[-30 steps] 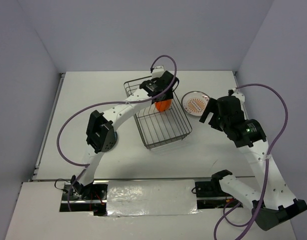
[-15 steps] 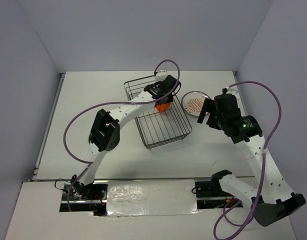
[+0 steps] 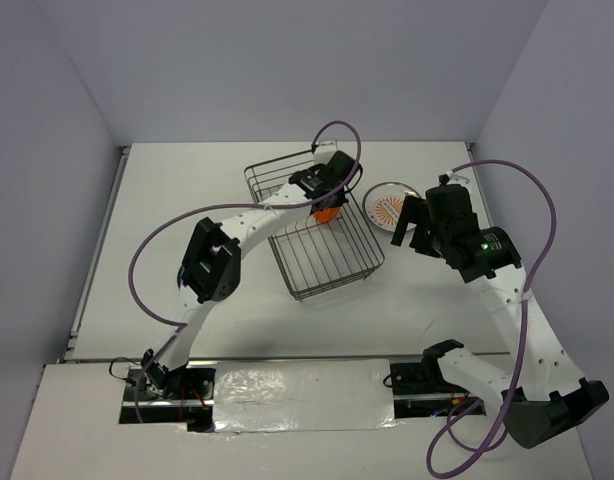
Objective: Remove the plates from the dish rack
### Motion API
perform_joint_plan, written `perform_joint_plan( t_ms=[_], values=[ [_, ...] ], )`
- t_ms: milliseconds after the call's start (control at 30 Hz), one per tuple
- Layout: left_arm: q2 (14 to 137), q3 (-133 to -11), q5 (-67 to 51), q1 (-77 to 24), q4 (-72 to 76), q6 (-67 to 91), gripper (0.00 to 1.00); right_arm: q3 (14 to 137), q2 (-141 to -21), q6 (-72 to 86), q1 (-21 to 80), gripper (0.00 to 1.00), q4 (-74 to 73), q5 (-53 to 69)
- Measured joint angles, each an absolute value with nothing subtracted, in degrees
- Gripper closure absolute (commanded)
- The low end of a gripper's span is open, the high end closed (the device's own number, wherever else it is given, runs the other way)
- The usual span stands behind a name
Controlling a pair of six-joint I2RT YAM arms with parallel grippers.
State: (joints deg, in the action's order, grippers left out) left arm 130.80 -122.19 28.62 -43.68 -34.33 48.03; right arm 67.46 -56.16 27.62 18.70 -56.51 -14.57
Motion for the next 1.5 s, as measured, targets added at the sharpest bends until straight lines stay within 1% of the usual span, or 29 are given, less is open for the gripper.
perform_joint_plan(
  t_ms=[133, 400, 533, 667, 733, 867, 967, 1033, 1133, 1267, 1367, 1400, 1467, 1500],
  values=[
    [127.83, -122.06, 28.03, -43.42, -34.26, 46.87, 1.0, 67.48, -56.6, 27.73, 18.7, 0.0, -56.07, -13.72],
    [114.63, -122.1, 26.79, -39.22, -32.38, 40.58, 1.0, 68.73, -56.95, 28.03, 18.7, 0.0, -55.59, -13.04],
    [107.66, -122.1, 32.97, -36.45, -35.44, 35.55, 1.0, 68.99, -57.04, 28.03, 18.7, 0.0, -54.87, -12.95],
    [102.39, -120.7, 39.51, -34.35, -45.82, 34.13, 1.0, 68.99, -57.69, 28.03, 18.7, 0.0, -53.78, -12.56],
    [99.35, -115.85, 40.42, -32.71, -50.76, 34.96, 1.0, 68.99, -58.39, 28.01, 18.7, 0.0, -53.19, -12.23],
    [96.27, -102.21, 39.38, -29.39, -58.08, 36.82, 1.0, 69.06, -60.38, 27.97, 18.7, 0.0, -52.05, -11.44],
    [95.68, -90.13, 35.29, -27.24, -59.02, 39.2, 1.0, 70.02, -62.98, 27.73, 18.7, 0.0, -51.46, -10.83],
    [95.68, -84.36, 32.86, -26.68, -59.16, 39.92, 1.0, 70.89, -64.36, 27.57, 18.7, 0.0, -51.03, -10.39],
    [95.7, -79.94, 30.41, -26.63, -59.24, 40.97, 1.0, 71.37, -65.49, 27.57, 18.72, 0.0, -49.5, -9.58],
    [95.74, -78.94, 29.12, -26.63, -58.15, 42.06, 0.92, 71.37, -66.0, 27.59, 18.76, 0.0, -48.75, -8.75],
    [95.74, -78.11, 28.23, -26.63, -57.45, 42.65, 0.85, 71.35, -66.06, 27.59, 18.76, 0.0, -48.51, -8.54],
    [95.74, -77.95, 28.12, -26.63, -57.47, 42.94, 0.74, 71.33, -66.06, 27.59, 18.76, 0.0, -48.42, -8.51],
    [95.74, -77.87, 28.18, -26.63, -57.76, 43.53, 0.64, 71.31, -66.06, 27.59, 18.76, 0.0, -48.31, -8.51],
    [95.74, -77.87, 28.18, -26.63, -57.78, 43.77, 0.45, 71.31, -66.08, 27.59, 18.79, 0.0, -48.25, -8.54]
  ],
)
